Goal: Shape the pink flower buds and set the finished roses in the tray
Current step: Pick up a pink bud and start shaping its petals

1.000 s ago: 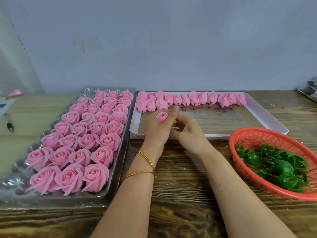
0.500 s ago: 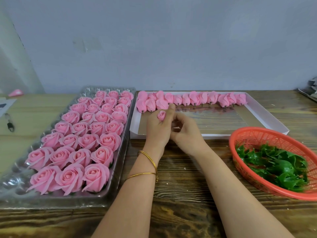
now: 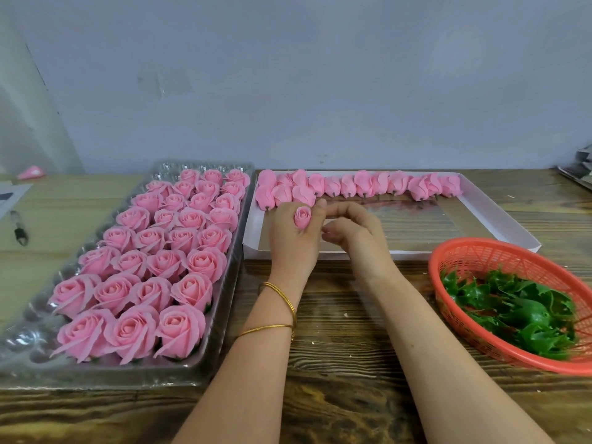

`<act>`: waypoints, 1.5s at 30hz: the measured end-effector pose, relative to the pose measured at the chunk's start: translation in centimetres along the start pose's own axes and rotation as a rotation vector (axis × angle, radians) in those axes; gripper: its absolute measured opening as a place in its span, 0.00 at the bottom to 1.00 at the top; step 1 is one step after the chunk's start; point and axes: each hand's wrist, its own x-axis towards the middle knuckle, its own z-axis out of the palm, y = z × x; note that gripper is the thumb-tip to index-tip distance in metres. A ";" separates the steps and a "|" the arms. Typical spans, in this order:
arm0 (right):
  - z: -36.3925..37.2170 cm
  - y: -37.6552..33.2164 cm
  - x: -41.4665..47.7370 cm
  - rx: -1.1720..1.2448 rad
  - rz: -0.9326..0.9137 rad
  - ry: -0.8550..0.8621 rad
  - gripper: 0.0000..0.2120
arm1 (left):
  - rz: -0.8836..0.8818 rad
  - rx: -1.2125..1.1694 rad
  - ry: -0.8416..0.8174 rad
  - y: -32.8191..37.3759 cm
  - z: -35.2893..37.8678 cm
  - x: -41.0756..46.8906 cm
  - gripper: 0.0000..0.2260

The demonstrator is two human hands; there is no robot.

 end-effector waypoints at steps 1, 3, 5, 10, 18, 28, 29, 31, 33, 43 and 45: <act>0.0 -0.1 0.0 0.025 0.004 0.006 0.10 | 0.002 0.046 -0.008 -0.2 0.0 0.0 0.16; 0.1 0.0 -0.2 0.017 -0.009 -0.011 0.09 | -0.018 0.113 -0.047 -0.3 0.2 -0.1 0.15; 0.3 0.2 -0.3 -0.007 -0.034 -0.023 0.10 | 0.014 0.117 -0.079 -0.3 0.4 -0.4 0.18; 0.5 0.1 -0.1 -0.030 -0.041 -0.008 0.12 | 0.066 0.113 -0.085 -0.2 0.5 -0.5 0.22; 0.5 0.3 -0.2 -0.112 -0.062 -0.008 0.08 | 0.095 0.103 -0.096 0.1 0.4 -0.6 0.21; 0.7 0.1 -0.3 -0.112 -0.019 -0.014 0.04 | 0.110 0.094 -0.125 0.4 0.5 -0.8 0.10; 0.8 0.1 -0.3 -0.110 -0.019 -0.019 0.03 | 0.115 0.102 -0.116 0.5 0.5 -0.8 0.12; 0.7 0.0 -0.3 -0.095 -0.032 -0.028 0.03 | 0.125 0.134 -0.097 0.3 0.5 -0.8 0.16; 0.7 0.1 -0.3 -0.031 -0.022 -0.040 0.09 | 0.085 0.168 -0.095 0.1 0.4 -0.6 0.16; 0.0 0.2 0.0 -0.105 -0.033 -0.085 0.15 | -0.009 0.109 -0.008 0.2 0.4 0.0 0.18; -0.1 0.4 0.1 -0.135 -0.039 -0.142 0.18 | -0.059 0.044 0.014 0.1 0.4 -0.1 0.19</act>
